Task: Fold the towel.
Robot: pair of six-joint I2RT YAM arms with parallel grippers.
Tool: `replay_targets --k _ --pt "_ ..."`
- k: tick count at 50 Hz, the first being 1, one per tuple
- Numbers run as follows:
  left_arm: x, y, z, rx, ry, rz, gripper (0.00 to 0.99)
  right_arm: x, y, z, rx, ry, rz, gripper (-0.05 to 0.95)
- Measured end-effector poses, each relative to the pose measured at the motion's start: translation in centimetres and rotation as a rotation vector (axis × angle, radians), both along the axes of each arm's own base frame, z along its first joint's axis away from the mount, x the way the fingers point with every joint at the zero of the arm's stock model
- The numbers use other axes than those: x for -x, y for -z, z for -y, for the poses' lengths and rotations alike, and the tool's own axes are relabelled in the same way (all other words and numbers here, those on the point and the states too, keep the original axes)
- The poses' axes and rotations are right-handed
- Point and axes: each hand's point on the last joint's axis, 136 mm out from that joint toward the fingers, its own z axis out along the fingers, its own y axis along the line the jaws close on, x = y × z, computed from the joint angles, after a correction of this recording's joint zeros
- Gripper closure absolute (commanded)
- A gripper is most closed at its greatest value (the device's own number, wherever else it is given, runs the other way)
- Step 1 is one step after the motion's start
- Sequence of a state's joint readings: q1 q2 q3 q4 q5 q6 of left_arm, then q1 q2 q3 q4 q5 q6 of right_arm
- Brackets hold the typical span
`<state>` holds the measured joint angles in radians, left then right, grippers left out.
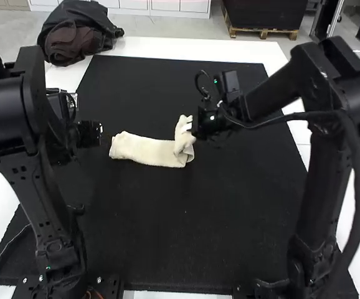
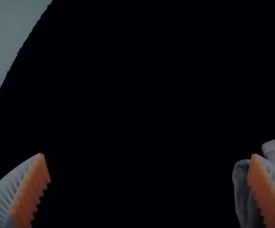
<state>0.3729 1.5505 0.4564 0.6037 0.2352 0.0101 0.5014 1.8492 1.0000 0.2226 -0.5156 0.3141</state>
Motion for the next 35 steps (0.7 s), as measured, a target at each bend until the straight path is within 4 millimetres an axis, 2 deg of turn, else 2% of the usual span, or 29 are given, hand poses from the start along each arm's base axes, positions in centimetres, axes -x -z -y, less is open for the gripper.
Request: replay_targets --k 16,35 --pt "0.2 -0.6 -1.0 -0.007 -0.024 0.018 0.028 0.1 0.4 -6.6 0.01 -0.111 0.002 0.93" --pt "0.9 -0.6 -3.1 -0.005 -0.076 0.019 0.028 0.1 1.1 -12.1 0.014 -0.188 0.012 0.93"
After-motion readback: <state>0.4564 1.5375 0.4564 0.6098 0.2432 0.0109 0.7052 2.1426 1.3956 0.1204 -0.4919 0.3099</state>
